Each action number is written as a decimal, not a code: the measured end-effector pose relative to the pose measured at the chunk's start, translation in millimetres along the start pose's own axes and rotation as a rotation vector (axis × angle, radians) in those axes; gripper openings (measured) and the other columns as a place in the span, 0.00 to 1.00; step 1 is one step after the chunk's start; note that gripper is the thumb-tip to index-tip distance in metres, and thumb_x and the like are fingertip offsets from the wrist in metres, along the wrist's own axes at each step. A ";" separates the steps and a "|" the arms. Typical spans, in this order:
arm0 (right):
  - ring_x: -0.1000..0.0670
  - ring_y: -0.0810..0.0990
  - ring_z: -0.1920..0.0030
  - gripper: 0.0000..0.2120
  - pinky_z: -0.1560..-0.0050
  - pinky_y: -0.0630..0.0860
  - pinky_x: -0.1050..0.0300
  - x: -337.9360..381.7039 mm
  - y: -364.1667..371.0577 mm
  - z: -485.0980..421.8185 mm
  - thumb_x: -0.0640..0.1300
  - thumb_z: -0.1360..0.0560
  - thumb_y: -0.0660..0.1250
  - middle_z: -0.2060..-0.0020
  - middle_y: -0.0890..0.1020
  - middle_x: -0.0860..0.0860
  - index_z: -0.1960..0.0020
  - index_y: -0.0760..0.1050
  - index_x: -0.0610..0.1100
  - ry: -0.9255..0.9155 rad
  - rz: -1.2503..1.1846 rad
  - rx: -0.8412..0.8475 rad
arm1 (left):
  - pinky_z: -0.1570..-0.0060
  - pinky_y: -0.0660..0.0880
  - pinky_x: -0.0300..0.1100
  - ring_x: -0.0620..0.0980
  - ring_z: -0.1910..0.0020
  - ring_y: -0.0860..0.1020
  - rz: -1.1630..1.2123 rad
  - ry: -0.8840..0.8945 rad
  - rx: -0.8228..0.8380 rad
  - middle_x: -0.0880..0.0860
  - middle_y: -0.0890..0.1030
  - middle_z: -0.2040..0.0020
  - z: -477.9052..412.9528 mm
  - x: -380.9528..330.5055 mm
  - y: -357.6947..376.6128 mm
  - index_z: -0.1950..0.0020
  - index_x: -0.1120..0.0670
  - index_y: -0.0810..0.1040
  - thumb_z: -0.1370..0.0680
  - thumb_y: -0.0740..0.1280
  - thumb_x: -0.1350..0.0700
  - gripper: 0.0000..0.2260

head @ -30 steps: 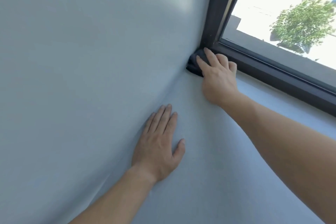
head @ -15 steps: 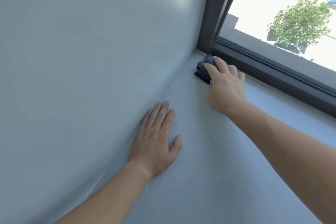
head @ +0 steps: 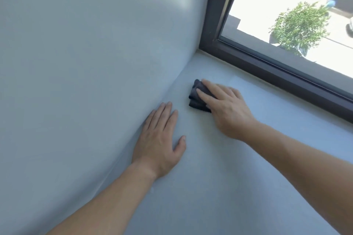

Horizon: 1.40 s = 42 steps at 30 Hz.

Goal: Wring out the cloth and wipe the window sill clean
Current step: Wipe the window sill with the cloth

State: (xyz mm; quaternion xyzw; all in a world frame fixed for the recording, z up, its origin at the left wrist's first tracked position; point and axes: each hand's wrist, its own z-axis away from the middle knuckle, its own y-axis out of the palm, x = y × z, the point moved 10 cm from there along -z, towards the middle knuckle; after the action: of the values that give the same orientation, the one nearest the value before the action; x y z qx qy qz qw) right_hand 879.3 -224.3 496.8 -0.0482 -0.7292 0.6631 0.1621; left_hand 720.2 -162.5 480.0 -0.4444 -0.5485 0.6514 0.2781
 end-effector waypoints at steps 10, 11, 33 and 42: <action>0.48 0.56 0.31 0.29 0.37 0.55 0.51 36.2 6.8 20.9 0.42 0.21 0.55 0.21 0.48 0.59 0.22 0.54 0.57 0.071 -0.007 0.054 | 0.24 0.56 0.51 0.56 0.22 0.59 0.067 0.026 -0.039 0.60 0.65 0.23 6.2 -1.8 -3.9 0.28 0.60 0.69 0.23 0.57 0.47 0.27; 0.47 0.57 0.31 0.31 0.37 0.56 0.50 25.7 3.9 19.1 0.41 0.22 0.56 0.21 0.49 0.59 0.22 0.54 0.58 0.040 0.020 0.048 | 0.26 0.60 0.51 0.57 0.25 0.63 0.083 0.029 -0.066 0.60 0.69 0.26 8.3 -2.2 -8.0 0.31 0.60 0.73 0.23 0.57 0.48 0.25; 0.44 0.61 0.34 0.25 0.41 0.58 0.47 69.9 15.3 -24.9 0.48 0.20 0.55 0.21 0.52 0.56 0.23 0.58 0.56 0.074 -0.042 -0.006 | 0.24 0.55 0.57 0.56 0.20 0.51 -0.021 -0.041 0.006 0.59 0.57 0.20 88.3 -2.0 3.8 0.23 0.54 0.65 0.23 0.59 0.46 0.29; 0.41 0.62 0.35 0.25 0.43 0.58 0.46 2.8 1.1 -47.2 0.41 0.21 0.54 0.23 0.55 0.56 0.27 0.59 0.58 0.357 -0.039 -0.033 | 0.25 0.57 0.57 0.56 0.21 0.53 0.004 -0.038 -0.024 0.60 0.59 0.21 88.0 -1.5 1.9 0.24 0.54 0.67 0.24 0.59 0.45 0.29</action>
State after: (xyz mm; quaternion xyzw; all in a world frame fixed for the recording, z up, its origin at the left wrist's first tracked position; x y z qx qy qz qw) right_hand 890.7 -178.5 499.4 -0.1534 -0.7005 0.6286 0.3010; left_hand 643.3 -205.3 478.8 -0.4364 -0.5604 0.6538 0.2609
